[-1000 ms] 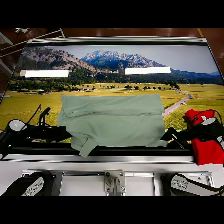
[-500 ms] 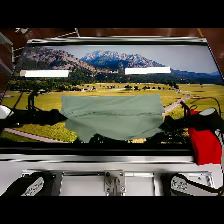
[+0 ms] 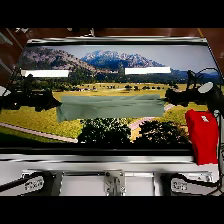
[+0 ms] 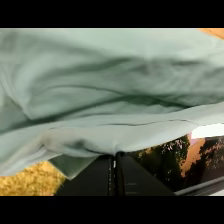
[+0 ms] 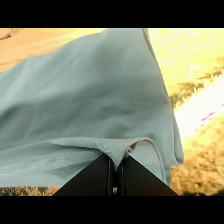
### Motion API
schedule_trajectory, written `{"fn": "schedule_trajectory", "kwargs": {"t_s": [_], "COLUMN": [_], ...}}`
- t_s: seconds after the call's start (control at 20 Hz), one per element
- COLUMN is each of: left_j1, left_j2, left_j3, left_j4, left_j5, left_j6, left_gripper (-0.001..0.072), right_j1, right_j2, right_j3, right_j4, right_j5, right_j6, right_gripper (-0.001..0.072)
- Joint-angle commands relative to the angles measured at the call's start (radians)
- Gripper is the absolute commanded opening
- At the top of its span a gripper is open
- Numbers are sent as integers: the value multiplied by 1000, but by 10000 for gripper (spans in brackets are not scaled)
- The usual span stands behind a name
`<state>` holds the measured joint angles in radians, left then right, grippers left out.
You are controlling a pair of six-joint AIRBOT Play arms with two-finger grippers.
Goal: Fold the shirts.
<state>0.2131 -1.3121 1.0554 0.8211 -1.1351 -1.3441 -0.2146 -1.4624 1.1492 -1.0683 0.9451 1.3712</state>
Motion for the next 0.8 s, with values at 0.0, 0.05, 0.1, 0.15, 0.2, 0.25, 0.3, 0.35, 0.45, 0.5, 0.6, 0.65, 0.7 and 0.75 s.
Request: {"fn": "schedule_trajectory", "kwargs": {"t_s": [0.0,0.05,0.1,0.15,0.2,0.25,0.3,0.35,0.45,0.5,0.6,0.65,0.7,0.75], "left_j1": [6,-2,-10,-16,-19,-20,-20,-18,6,28,65,74,75,71], "left_j2": [-172,-219,-262,-297,-331,-356,-371,-375,-368,-367,-360,-351,-339,-328], "left_j3": [83,111,138,158,171,175,175,175,186,201,232,238,240,240], "left_j4": [-48,-68,-74,-73,-74,-74,-74,-73,-70,-70,-71,-71,-71,-72], "left_j5": [37,47,51,51,51,50,49,39,-5,-41,-112,-132,-141,-144], "left_j6": [13,13,12,12,10,-1,-6,-4,16,16,15,16,16,16], "left_gripper": [33,33,32,32,33,59,277,559,663,662,661,660,659,659], "right_j1": [31,40,51,60,69,76,81,81,65,45,-9,-37,-58,-69], "right_j2": [-76,-95,-113,-129,-145,-159,-169,-169,-142,-126,-119,-134,-156,-183], "right_j3": [38,38,38,38,38,38,38,38,38,38,38,38,38,38], "right_j4": [-22,-22,-22,-22,-22,-22,-14,-13,-18,-32,-37,-11,24,62], "right_j5": [-34,-48,-69,-88,-100,-102,-101,-101,-70,-56,-18,17,44,61], "right_j6": [28,33,44,63,86,95,92,73,18,11,24,27,26,18], "right_gripper": [57,57,57,57,58,58,122,396,698,698,702,702,702,702]}}
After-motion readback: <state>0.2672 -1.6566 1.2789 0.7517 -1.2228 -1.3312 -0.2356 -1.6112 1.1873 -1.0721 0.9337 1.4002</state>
